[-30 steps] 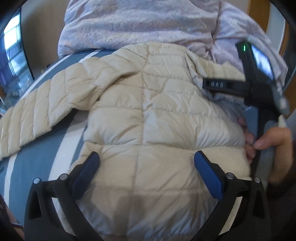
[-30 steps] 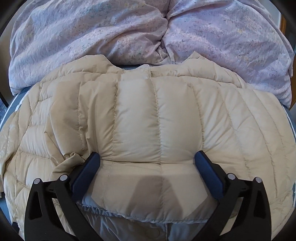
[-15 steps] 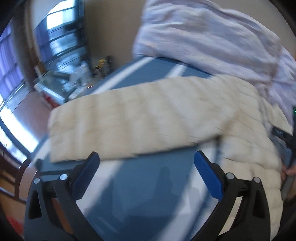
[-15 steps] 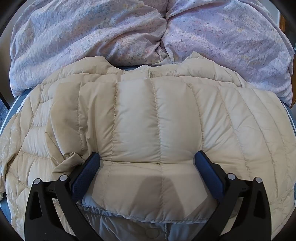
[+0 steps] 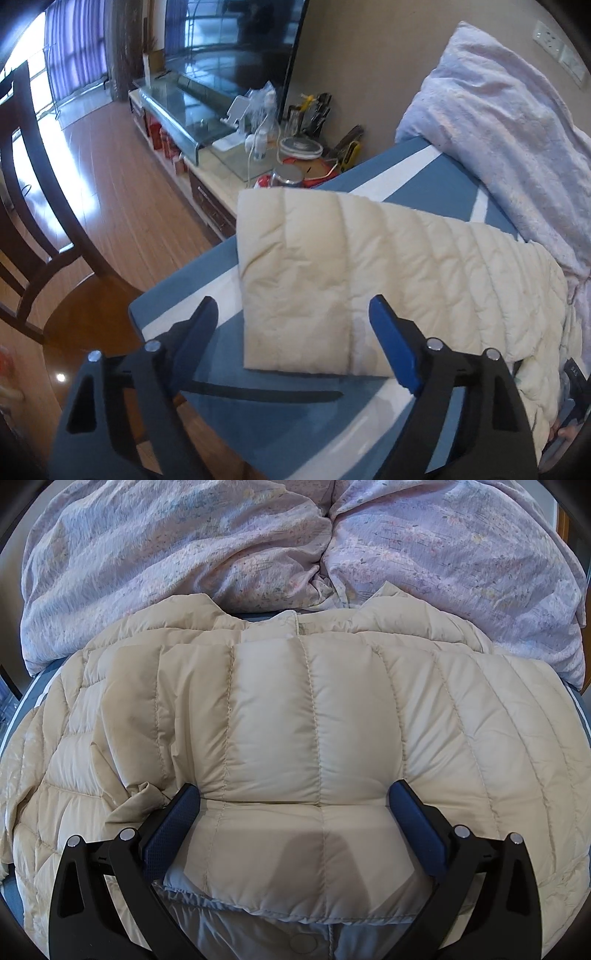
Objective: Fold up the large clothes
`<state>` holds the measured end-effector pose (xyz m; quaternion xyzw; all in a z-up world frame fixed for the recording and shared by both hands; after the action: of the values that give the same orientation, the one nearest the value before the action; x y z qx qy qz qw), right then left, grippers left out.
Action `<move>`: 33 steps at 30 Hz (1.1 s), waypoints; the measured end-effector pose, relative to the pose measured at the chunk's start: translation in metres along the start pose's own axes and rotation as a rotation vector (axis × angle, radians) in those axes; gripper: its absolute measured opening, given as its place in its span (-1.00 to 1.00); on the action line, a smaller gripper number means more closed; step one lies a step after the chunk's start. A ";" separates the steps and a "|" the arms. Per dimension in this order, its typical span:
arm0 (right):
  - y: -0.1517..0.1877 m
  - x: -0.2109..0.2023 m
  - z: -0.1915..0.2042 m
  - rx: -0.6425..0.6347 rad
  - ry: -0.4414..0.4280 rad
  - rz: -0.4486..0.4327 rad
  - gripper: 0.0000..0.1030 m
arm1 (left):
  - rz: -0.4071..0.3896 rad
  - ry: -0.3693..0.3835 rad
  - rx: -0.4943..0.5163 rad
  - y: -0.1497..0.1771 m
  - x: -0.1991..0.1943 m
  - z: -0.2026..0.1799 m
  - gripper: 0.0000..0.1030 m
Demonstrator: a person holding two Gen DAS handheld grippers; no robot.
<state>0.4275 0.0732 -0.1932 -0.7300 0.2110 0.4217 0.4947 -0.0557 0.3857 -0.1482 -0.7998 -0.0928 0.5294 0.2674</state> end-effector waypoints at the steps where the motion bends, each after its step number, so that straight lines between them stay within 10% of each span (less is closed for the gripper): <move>1: 0.000 0.000 0.000 0.001 -0.001 0.000 0.97 | 0.002 -0.002 -0.006 0.001 0.002 0.001 0.59; 16: 0.000 0.000 -0.001 0.006 -0.006 0.002 0.97 | -0.013 -0.009 0.011 0.001 0.019 -0.002 0.52; 33: 0.001 -0.001 -0.002 0.009 -0.011 0.005 0.97 | -0.017 0.005 -0.004 0.000 0.020 -0.005 -0.78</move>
<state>0.4272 0.0712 -0.1930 -0.7250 0.2118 0.4261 0.4980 -0.0425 0.3927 -0.1621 -0.8009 -0.1002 0.5247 0.2706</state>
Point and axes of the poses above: each gripper's, at about its wrist camera, not at the fingertips, and x roughly the way its jaws point, z to its left, y to its underside, the point moved 5 cm from there along x, roughly the way its jaws point, and after that the axes turned 8 degrees about y, right-handed, at the moved point
